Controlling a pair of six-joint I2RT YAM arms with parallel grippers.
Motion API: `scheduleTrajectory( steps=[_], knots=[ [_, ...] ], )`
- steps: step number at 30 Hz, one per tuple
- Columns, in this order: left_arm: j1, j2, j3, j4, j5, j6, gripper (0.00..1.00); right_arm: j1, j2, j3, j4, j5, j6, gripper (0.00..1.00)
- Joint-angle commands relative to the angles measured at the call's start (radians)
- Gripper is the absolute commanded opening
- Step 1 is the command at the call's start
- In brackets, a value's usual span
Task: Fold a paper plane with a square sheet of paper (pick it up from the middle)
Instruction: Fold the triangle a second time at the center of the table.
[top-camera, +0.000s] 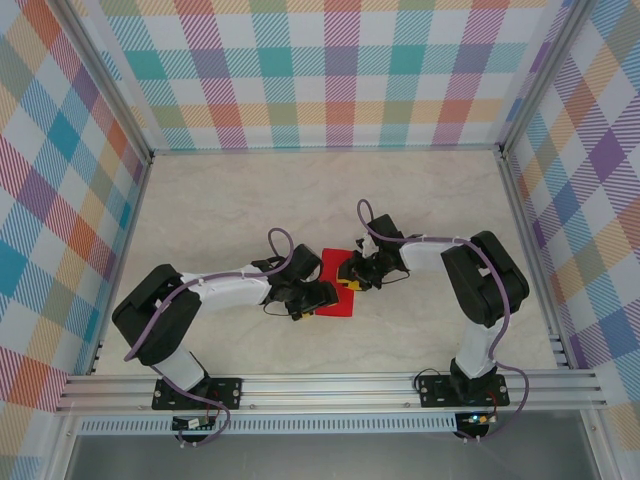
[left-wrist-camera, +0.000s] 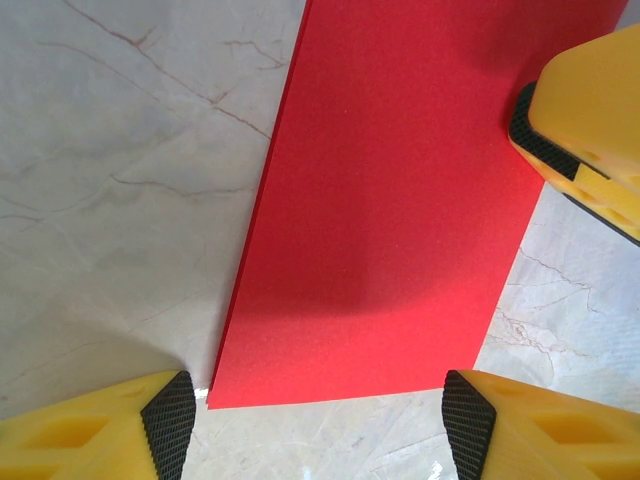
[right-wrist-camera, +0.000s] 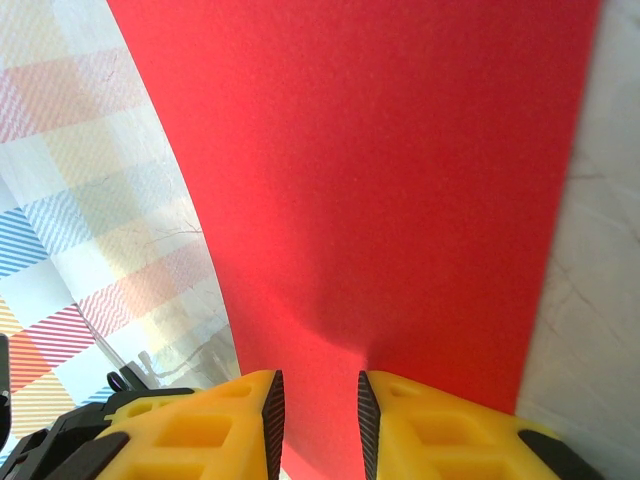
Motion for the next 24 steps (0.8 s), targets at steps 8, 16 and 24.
scheduleTrajectory(
  steps=[8, 16, 24],
  knots=[
    [-0.011, 0.008, 0.014, 0.076, 0.051, 0.002, 0.66, -0.005, 0.088, -0.037, -0.019, 0.122, -0.004, 0.28],
    [-0.011, 0.014, 0.01, 0.08, 0.047, 0.003, 0.65, -0.005, 0.091, -0.038, -0.016, 0.121, -0.004, 0.28],
    [-0.011, -0.012, 0.02, 0.109, 0.07, 0.01, 0.58, -0.005, 0.096, -0.034, -0.028, 0.124, -0.009, 0.28]
  ],
)
